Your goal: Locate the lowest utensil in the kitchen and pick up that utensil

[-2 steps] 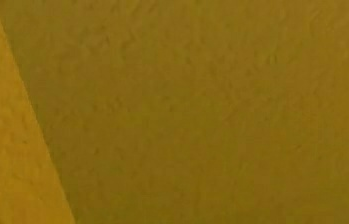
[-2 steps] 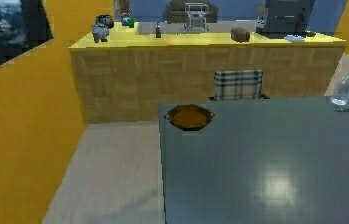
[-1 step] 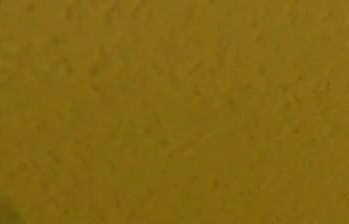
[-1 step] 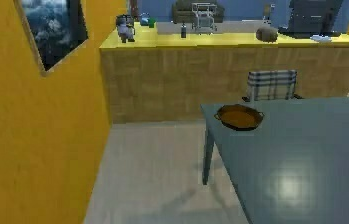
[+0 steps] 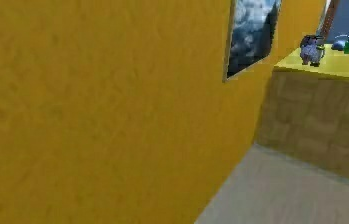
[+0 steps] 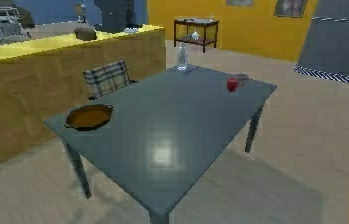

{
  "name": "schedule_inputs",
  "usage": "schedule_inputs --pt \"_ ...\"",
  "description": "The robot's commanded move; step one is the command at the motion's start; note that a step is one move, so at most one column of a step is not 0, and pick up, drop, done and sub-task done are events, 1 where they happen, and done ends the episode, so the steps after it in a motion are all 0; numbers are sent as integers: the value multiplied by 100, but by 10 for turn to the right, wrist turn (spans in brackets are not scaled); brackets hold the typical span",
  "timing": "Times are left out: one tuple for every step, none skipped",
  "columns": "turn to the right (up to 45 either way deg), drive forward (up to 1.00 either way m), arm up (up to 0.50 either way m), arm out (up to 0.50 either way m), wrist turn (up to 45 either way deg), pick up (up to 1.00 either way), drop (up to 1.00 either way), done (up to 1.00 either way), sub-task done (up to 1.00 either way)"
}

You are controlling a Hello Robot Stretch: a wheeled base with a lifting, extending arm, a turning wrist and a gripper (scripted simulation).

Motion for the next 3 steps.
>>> schedule_inputs --pt "420 0 0 0 0 0 0 0 0" --pt "0 100 0 0 0 0 0 0 0" --pt "60 0 0 0 0 0 0 0 0"
